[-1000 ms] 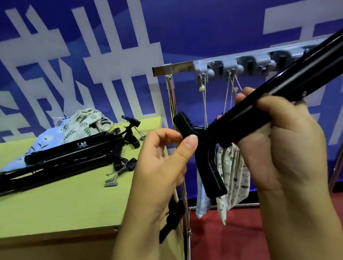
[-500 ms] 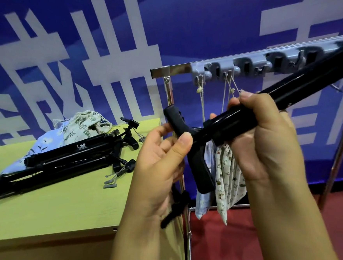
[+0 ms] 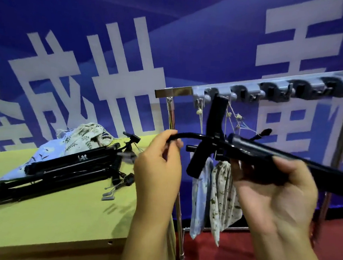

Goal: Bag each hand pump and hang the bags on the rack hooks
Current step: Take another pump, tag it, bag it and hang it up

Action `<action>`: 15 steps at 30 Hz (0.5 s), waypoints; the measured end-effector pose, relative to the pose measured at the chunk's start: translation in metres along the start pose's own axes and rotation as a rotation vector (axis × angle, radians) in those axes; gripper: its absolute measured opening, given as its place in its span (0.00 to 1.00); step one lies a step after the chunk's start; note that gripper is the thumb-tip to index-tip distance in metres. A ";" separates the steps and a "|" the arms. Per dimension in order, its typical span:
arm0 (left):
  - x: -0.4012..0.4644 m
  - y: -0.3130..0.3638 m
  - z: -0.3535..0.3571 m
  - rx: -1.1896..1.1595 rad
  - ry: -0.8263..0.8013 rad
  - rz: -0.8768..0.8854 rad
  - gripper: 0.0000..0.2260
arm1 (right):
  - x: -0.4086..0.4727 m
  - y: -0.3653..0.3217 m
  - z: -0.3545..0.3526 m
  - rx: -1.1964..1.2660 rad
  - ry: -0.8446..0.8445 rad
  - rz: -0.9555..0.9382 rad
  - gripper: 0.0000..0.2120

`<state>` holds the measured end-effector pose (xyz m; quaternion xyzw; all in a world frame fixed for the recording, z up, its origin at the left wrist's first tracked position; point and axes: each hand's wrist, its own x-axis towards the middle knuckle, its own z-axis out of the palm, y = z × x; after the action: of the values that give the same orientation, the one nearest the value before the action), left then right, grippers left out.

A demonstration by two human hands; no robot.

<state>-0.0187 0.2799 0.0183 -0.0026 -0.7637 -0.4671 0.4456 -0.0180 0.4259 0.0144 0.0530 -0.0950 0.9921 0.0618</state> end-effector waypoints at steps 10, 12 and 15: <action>0.000 0.019 0.046 -0.778 -0.090 -0.287 0.11 | 0.029 0.005 -0.073 0.084 0.299 0.406 0.19; -0.002 0.013 0.059 -0.697 -0.123 -0.240 0.12 | 0.030 0.010 -0.083 0.002 0.299 0.520 0.19; -0.007 0.003 0.071 -0.577 -0.181 -0.207 0.10 | 0.030 0.017 -0.094 -0.248 0.343 0.664 0.28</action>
<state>-0.0614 0.3356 0.0041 -0.0928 -0.6326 -0.7050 0.3069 -0.0590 0.4313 -0.0771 -0.1549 -0.2146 0.9336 -0.2415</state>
